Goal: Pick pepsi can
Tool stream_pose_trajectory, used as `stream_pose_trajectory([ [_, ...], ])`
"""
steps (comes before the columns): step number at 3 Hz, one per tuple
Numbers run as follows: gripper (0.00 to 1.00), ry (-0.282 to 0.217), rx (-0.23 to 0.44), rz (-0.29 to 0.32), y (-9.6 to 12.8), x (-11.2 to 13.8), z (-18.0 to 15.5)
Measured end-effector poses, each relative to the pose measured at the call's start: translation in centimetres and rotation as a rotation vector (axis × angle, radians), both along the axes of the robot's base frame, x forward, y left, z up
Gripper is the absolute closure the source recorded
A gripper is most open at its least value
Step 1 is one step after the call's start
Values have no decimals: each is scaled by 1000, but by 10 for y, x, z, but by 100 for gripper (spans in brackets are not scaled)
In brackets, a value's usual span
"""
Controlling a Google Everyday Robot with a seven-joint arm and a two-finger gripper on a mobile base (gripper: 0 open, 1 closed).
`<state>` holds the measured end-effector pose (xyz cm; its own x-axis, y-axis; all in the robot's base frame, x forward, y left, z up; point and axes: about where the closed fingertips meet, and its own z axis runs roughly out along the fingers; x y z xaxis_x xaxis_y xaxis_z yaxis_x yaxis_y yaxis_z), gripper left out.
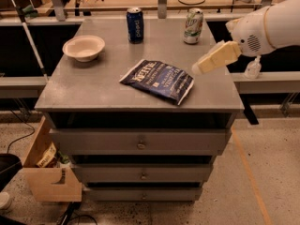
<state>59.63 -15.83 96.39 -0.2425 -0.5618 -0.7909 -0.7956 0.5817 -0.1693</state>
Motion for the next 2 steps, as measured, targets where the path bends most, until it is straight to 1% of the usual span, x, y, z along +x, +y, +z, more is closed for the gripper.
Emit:
stream_pose_trajectory([
  [1, 0, -124, 148, 32, 41, 34, 5],
  [2, 0, -202, 179, 8, 51, 50, 21],
])
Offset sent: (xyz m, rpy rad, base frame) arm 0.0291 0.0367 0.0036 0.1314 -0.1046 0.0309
